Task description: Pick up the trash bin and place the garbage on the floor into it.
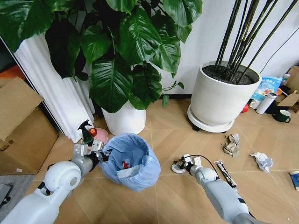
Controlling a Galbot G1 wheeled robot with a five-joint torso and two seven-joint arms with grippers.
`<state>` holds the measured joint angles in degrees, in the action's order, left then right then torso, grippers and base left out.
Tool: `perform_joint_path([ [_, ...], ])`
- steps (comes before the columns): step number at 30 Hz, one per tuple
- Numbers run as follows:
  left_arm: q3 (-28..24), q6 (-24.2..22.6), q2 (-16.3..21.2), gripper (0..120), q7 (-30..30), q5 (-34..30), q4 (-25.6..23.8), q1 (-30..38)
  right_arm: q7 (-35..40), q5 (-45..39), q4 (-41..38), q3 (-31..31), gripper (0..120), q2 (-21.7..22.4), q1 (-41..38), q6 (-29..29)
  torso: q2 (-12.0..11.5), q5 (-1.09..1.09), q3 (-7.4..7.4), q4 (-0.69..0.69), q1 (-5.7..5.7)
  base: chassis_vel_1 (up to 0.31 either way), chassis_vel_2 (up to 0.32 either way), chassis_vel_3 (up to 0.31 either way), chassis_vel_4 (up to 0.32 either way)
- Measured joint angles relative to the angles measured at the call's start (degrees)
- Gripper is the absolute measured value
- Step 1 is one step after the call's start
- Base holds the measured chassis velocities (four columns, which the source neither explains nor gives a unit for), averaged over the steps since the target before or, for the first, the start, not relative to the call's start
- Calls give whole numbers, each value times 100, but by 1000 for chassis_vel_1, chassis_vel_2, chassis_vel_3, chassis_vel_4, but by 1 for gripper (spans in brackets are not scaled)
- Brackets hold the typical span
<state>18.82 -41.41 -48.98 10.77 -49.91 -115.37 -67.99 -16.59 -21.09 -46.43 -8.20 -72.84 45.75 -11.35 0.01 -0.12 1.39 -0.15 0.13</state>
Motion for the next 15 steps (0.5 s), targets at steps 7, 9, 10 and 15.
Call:
perform_joint_path([
  [7,21,3,23,0,-26,3,-7,-14,-5,0,-56,-23,1,5,63,-30,0,2,1,1,0,0,0,0,0],
  [9,25,5,30,0,-31,3,-16,-21,-7,0,-61,-41,0,1,74,-31,0,3,1,1,0,0,0,0,0],
  [10,25,5,30,0,-31,3,-16,-21,-7,0,-61,-41,0,1,74,-31,0,3,1,1,0,0,0,0,0],
  [15,54,14,49,0,-91,34,-30,-63,-14,-2,-130,-101,0,4,133,-37,-1,3,2,2,0,0,0,0,0],
])
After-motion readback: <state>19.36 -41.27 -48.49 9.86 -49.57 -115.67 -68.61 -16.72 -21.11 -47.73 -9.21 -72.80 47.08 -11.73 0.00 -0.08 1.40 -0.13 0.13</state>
